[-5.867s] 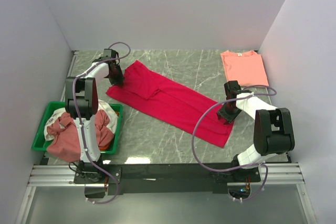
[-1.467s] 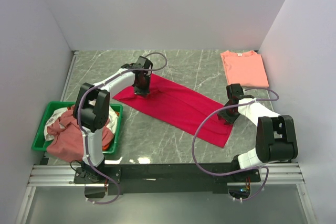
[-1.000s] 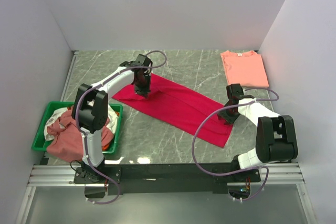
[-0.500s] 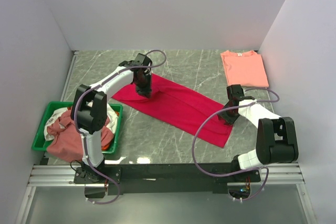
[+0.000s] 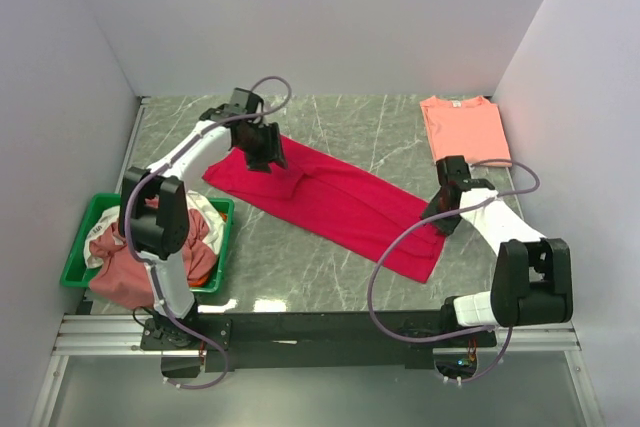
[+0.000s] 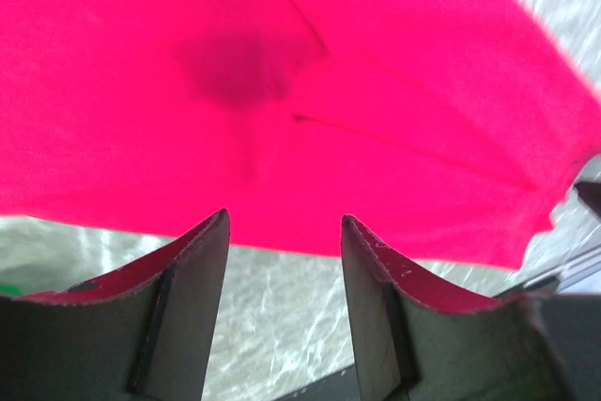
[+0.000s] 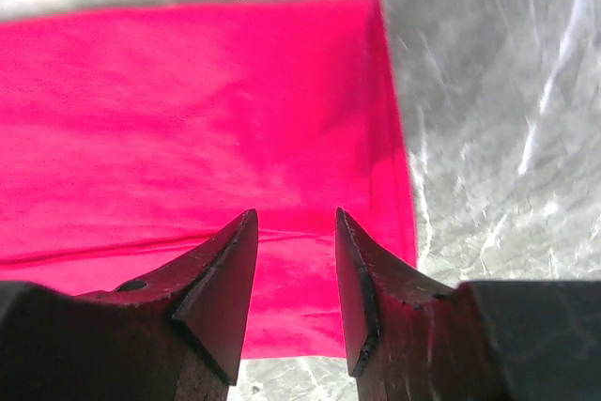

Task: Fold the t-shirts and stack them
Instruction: Fold the tshirt

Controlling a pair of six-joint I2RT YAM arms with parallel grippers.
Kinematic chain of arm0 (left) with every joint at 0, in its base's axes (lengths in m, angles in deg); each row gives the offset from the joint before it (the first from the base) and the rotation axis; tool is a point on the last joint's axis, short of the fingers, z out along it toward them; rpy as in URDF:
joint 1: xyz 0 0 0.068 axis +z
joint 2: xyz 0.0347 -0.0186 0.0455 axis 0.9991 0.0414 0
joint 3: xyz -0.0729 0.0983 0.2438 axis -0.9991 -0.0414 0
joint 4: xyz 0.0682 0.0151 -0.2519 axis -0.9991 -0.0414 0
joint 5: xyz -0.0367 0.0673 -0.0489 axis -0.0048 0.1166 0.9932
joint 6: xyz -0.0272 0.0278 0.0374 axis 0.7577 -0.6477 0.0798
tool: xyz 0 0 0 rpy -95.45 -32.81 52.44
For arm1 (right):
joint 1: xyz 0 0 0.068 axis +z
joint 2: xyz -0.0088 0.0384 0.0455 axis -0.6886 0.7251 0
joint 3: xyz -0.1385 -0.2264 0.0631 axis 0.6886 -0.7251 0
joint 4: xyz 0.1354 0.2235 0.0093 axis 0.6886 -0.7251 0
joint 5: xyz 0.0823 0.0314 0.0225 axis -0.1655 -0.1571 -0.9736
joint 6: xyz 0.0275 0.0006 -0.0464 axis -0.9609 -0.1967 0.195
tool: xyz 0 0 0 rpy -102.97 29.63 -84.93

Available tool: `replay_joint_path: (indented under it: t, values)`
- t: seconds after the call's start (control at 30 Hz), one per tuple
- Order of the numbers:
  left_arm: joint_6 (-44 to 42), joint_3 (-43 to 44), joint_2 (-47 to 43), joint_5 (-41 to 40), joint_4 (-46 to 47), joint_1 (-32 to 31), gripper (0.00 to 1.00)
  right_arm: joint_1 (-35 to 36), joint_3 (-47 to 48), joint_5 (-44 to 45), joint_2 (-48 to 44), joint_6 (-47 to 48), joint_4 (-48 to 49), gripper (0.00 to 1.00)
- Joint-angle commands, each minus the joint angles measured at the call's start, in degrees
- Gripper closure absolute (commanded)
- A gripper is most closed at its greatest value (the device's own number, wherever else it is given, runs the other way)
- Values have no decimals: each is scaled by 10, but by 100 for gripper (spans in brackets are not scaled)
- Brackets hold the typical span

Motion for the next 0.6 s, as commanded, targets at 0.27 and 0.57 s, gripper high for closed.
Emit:
replay_joint_path:
  t: [0.27, 0.57]
  values:
    - [4, -34, 70, 48, 87, 83, 43, 6, 59, -73, 52, 71, 58, 55]
    - [-22, 9, 157, 14, 84, 92, 43, 7, 40, -109, 133, 72, 82, 57]
